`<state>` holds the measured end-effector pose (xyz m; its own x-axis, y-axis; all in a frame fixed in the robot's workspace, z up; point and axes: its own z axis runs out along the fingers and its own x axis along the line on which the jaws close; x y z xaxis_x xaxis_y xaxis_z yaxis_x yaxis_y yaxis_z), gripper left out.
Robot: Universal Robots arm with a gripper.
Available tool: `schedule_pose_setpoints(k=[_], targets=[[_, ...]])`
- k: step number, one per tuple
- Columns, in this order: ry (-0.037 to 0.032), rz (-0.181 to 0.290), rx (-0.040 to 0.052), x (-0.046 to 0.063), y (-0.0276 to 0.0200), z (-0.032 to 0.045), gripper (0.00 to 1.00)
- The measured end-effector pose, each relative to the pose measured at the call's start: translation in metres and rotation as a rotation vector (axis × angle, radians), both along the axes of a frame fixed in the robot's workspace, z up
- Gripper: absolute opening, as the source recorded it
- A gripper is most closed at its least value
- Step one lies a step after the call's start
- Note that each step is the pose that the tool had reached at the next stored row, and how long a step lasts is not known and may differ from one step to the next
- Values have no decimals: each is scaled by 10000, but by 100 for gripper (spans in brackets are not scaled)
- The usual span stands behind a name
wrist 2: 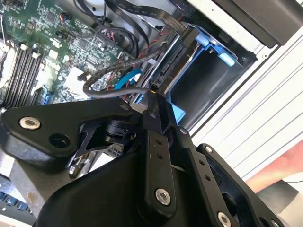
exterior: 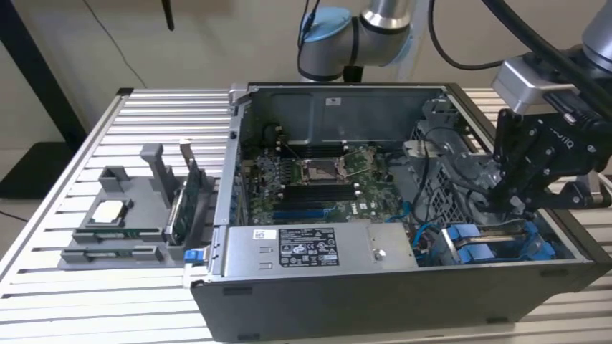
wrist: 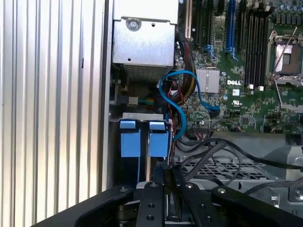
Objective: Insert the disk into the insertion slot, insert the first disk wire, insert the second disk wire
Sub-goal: 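Insert the first disk wire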
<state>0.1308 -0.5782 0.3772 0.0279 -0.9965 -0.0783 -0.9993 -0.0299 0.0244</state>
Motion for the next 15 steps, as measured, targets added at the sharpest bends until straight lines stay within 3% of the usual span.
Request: schedule_pose_setpoints(k=[15], targets=[[-1, -2, -1, 261, -57, -61, 19]])
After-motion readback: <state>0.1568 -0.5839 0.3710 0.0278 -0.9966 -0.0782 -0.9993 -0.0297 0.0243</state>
